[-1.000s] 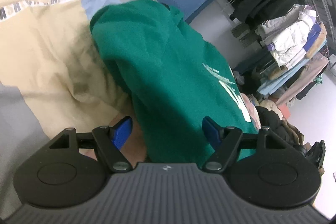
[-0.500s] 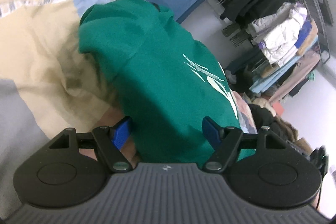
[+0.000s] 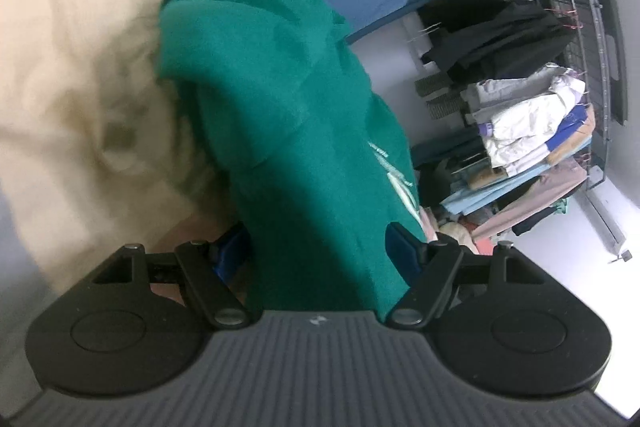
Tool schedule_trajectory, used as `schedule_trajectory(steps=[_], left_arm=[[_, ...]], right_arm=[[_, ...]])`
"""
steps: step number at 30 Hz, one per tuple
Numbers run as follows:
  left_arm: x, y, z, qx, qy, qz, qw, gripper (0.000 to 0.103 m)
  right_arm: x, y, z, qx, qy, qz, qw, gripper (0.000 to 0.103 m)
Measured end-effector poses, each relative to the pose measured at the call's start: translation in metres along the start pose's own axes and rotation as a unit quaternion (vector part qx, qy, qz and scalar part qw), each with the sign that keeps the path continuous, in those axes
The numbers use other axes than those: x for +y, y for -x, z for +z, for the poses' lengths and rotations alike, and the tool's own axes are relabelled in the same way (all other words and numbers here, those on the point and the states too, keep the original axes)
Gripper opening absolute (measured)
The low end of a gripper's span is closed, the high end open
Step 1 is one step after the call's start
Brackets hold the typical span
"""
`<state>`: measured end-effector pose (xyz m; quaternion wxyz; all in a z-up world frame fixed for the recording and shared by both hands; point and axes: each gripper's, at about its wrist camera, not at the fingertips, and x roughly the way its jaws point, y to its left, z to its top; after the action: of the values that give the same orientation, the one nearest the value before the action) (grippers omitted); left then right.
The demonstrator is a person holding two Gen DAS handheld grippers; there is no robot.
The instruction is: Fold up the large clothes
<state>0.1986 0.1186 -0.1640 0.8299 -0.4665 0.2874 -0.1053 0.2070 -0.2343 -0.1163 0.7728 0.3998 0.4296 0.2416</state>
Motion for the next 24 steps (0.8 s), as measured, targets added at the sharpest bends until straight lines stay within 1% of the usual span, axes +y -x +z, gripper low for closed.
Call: schedule_trajectory(steps=[2,3,4,6,7,8,9,10,11,12,13,16,19,21,24], left_arm=[[-0.002,-0.009,0.001,0.004,-0.004,0.013,0.9999,0.076],[-0.002,-0.013,0.002,0.006,-0.007,0.014,0.9999,0.076],[-0.002,-0.016,0.003,0.008,-0.015,0.015,0.9997,0.076],[-0.003,-0.021,0.003,0.012,-0.022,0.024,0.9994,0.056],[-0.004,-0.022,0.003,0.018,-0.021,0.02,0.9994,0.039],[-0.007,-0.02,0.004,0.016,-0.027,0.014,0.9994,0.021],[-0.015,-0.016,0.004,0.008,-0.045,0.007,0.9989,0.016],[-0.022,-0.01,0.003,-0.003,-0.065,-0.001,0.9979,0.009],[-0.028,-0.004,0.004,-0.014,-0.069,-0.017,0.9973,0.006],[-0.032,0.004,0.004,-0.022,-0.063,-0.043,0.9968,0.006],[-0.038,0.012,0.006,-0.032,-0.06,-0.065,0.9955,0.005],[-0.053,0.036,0.006,-0.06,-0.072,-0.104,0.9901,0.005],[-0.063,0.059,0.003,-0.078,-0.074,-0.127,0.986,0.005],[-0.073,0.079,-0.003,-0.089,-0.089,-0.143,0.9818,0.005],[-0.102,0.107,-0.01,-0.103,-0.118,-0.157,0.975,0.005]], right_arm=[[0.009,-0.004,0.0,-0.007,0.042,-0.009,0.999,0.072],[0.01,-0.007,0.001,-0.008,0.05,-0.016,0.999,0.071],[0.009,-0.01,0.001,-0.007,0.05,-0.021,0.999,0.064],[0.004,-0.019,0.003,-0.001,0.044,-0.033,0.998,0.054],[0.002,-0.021,0.003,-0.001,0.043,-0.033,0.999,0.045],[0.002,-0.021,0.003,-0.003,0.049,-0.032,0.998,0.039],[0.005,-0.02,0.002,-0.008,0.064,-0.03,0.998,0.027],[0.01,-0.017,0.002,-0.012,0.082,-0.027,0.996,0.019],[0.019,-0.011,0.002,-0.016,0.103,-0.021,0.994,0.015],[0.027,-0.005,0.002,-0.022,0.116,-0.01,0.993,0.012],[0.034,0.003,0.002,-0.03,0.125,0.006,0.992,0.011],[0.059,0.029,-0.002,-0.048,0.164,0.039,0.985,0.011],[0.076,0.055,-0.011,-0.063,0.187,0.067,0.978,0.011],[0.088,0.074,-0.015,-0.071,0.204,0.082,0.973,0.011],[0.108,0.103,-0.018,-0.088,0.233,0.105,0.963,0.011]])
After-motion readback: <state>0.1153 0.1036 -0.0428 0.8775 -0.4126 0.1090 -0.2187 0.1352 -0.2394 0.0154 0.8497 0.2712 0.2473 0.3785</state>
